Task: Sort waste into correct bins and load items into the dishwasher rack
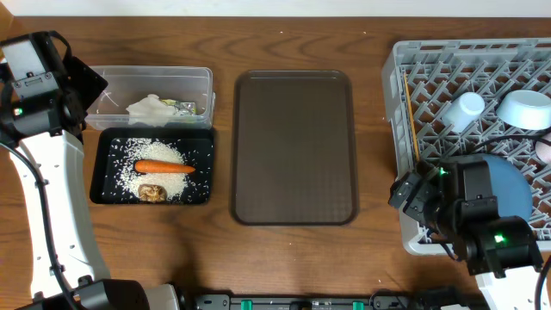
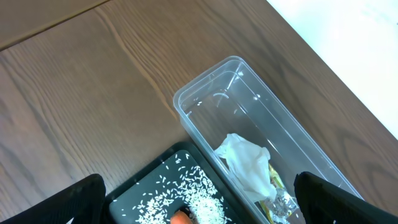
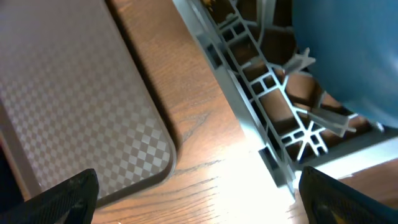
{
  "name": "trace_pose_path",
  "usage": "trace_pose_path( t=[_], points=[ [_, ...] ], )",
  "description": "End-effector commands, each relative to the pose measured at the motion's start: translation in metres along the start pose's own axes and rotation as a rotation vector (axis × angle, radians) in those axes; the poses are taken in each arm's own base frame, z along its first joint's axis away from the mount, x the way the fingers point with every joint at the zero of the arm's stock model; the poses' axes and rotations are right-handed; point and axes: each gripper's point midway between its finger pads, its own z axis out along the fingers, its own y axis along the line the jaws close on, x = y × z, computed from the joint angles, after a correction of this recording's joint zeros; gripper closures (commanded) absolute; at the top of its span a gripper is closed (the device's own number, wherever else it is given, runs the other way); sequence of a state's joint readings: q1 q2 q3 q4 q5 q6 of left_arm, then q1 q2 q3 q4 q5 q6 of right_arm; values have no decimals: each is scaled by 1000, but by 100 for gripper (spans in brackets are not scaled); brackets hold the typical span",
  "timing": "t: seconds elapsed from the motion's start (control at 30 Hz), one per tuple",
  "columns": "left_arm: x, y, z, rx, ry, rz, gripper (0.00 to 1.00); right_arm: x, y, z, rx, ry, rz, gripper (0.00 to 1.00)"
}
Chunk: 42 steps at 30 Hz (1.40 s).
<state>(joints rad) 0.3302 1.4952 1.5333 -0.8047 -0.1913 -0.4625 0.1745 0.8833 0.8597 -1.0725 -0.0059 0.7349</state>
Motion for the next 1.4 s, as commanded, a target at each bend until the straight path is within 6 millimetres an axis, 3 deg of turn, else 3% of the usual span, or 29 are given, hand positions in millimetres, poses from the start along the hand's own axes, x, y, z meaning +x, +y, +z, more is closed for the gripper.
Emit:
trace_pose_path(
  t=[0.0, 0.5, 0.83, 1.0, 1.37],
  points=[
    [-2, 3, 1, -18, -8, 17, 2, 6, -3, 2, 19, 24, 34, 1],
    [-2, 3, 1, -18, -8, 17, 2, 31, -18, 0, 71, 133, 37, 1],
    [-2, 3, 1, -18, -8, 17, 2, 22, -20, 2, 83, 74, 1, 1],
    [-2, 3, 1, -18, -8, 17, 2, 14, -10, 14, -30, -34, -79, 1],
    [-2, 3, 1, -18, -8, 17, 2, 21, 17, 51, -431, -317, -239, 1]
  ],
)
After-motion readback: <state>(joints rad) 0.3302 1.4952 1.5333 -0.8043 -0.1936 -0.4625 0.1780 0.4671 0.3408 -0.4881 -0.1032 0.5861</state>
